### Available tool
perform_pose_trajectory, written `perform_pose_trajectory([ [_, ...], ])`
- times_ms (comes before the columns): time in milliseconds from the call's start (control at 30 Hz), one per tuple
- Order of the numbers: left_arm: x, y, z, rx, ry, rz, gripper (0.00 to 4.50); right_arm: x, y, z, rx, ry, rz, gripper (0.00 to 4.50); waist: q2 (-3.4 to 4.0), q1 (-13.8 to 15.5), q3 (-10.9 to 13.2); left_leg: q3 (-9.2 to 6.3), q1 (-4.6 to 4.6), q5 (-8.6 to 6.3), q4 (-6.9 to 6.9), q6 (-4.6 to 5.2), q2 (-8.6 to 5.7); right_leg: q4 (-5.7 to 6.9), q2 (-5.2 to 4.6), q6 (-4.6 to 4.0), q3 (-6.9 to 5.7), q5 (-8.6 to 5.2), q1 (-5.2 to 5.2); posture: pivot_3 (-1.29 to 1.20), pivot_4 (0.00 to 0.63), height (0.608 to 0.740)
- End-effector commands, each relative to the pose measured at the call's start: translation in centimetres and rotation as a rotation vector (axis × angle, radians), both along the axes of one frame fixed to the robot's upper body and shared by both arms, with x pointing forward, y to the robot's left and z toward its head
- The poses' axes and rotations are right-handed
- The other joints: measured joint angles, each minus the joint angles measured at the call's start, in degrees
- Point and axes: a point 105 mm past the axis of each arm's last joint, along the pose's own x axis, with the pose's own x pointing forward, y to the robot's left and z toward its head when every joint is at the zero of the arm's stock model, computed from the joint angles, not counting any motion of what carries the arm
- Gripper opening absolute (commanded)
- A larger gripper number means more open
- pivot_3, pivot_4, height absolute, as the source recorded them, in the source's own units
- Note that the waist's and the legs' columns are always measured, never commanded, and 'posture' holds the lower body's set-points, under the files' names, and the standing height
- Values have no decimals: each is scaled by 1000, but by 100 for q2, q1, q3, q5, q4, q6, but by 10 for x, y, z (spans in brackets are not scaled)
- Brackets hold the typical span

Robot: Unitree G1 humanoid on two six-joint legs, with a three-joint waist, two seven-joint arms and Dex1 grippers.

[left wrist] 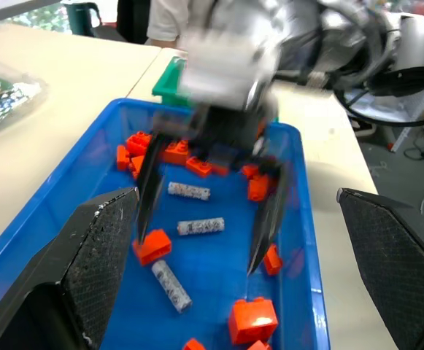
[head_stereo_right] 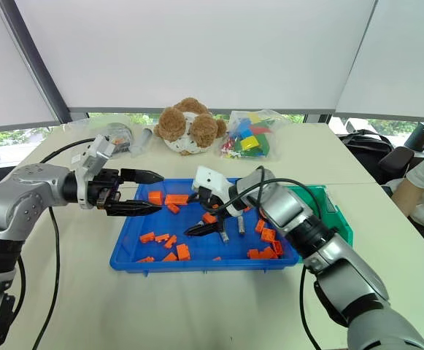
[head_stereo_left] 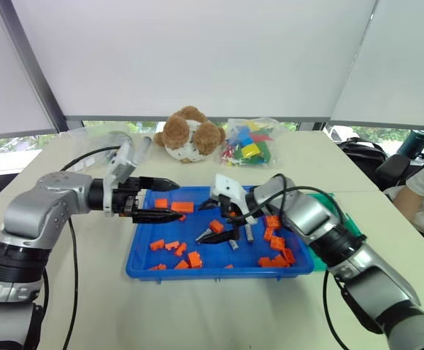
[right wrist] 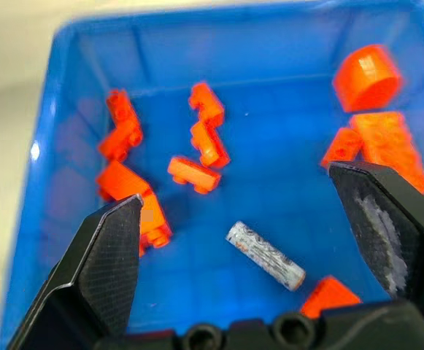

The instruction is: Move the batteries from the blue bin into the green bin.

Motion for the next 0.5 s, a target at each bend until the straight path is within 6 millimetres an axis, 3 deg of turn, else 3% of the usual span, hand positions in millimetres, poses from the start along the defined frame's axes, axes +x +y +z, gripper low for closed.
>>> perform_pose_trajectory([
  [33,-6,3,10,-9,-49,13,4500,10,1,-6,-84,-115,72,4414,0,4,0,0,0,0,1,0,0,0,0,0,0,0,0,0,150,733],
  [500,-14,8,6,8,-58,69,4500,34,3,-35,-172,-96,71,4414,1,-133,1,-3,2,3,0,-6,1,9,-1,0,-5,0,1,0,150,733],
])
